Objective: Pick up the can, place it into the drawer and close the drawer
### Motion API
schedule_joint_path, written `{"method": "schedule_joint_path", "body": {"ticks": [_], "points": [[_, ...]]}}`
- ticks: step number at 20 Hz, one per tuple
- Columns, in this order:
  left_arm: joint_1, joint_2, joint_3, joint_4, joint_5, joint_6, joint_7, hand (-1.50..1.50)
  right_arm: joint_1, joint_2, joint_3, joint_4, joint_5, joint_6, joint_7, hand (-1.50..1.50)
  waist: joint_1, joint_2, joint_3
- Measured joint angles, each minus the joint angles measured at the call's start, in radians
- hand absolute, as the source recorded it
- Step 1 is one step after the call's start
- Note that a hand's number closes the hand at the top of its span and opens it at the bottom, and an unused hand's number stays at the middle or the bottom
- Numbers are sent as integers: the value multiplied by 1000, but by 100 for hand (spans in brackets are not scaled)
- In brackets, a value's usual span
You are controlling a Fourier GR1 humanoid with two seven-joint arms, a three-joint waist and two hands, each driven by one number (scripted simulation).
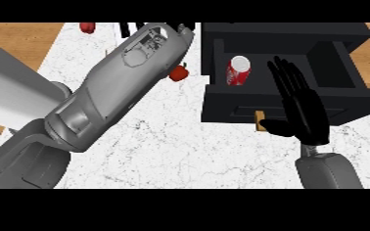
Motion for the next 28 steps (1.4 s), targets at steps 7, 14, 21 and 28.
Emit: {"method": "schedule_joint_path", "body": {"ticks": [7, 14, 21, 28], "points": [[59, 118, -16, -169, -38, -13, 114, -150, -142, 3, -57, 218, 40, -92, -29, -150, 15, -11, -11], [125, 204, -17, -290, -59, -23, 176, -150, -294, -6, -112, 455, 94, -205, -52, -150, 29, -10, -16], [193, 279, -12, -397, -72, -42, 227, -150, -445, 0, -177, 694, 131, -353, -55, -150, 39, -2, -11], [309, 327, -14, -521, -93, -49, 234, -150, -609, 6, -230, 924, 155, -482, -37, -150, 45, 9, -1]]}}
